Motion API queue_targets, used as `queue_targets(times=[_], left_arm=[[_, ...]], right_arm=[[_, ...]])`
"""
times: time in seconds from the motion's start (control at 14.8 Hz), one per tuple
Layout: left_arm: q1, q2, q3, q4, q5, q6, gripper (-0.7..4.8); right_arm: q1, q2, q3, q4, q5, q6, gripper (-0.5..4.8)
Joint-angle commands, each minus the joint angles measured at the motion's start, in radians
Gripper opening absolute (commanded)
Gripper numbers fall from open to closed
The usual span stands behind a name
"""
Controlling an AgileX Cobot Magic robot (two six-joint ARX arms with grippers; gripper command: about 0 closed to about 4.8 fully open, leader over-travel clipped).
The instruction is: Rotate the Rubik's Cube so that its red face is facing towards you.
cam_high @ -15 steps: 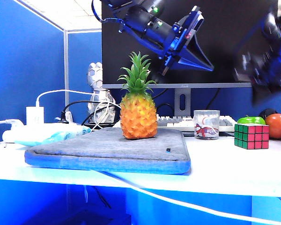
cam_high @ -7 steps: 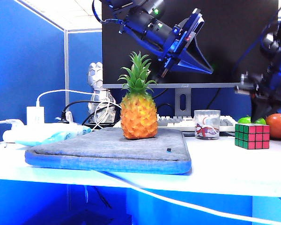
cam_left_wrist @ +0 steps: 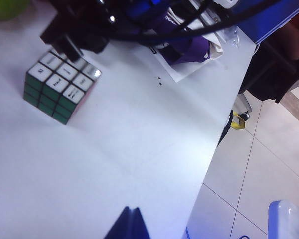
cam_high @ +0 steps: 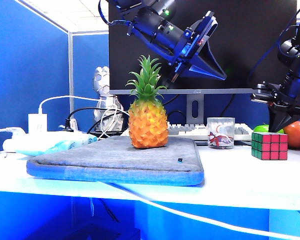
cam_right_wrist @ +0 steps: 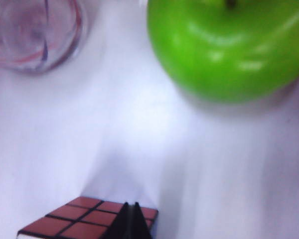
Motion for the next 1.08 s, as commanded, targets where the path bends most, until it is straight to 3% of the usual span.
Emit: queue_targets(times=[0.07,0.27,0.47,0.68,0.74,0.81,0.95,1.08], left_arm=[[-0.002,-0.004,0.002,-0.007,0.004,0.004,-0.05],[-0.002,-0.004,0.002,-0.01,0.004,0.004,-0.05],[0.0,-0.041,0.002,-0.019,-0.02,0.032,-0.05],[-0.008,-0.147,0.002,-0.092,-0.093,0.15,-0.05],[-0.014,-0.183,0.002,-0.153,-0.105,0.224,-0.05],[-0.014,-0.208,0.002,-0.219,-0.109,0.28,-0.05],[-0.011,-0.24,-0.009,-0.292,-0.113,0.28,-0.05],[-0.006,-0.366,-0.058,-0.327,-0.215,0.287,-0.05]], right_arm=[[0.002,-0.003,0.004,-0.032,-0.006,-0.003,-0.06],[0.002,-0.012,0.004,0.003,-0.005,-0.002,-0.06],[0.0,-0.161,0.005,0.15,0.027,0.029,-0.06],[0.002,-0.326,0.001,0.027,0.036,0.022,-0.06],[0.01,-0.4,-0.022,-0.014,0.038,0.018,-0.06],[0.016,-0.48,-0.068,-0.026,0.041,0.016,-0.06],[0.016,-0.66,-0.187,-0.025,0.056,0.019,-0.06],[0.013,-0.96,-0.409,-0.034,0.07,0.024,-0.06]])
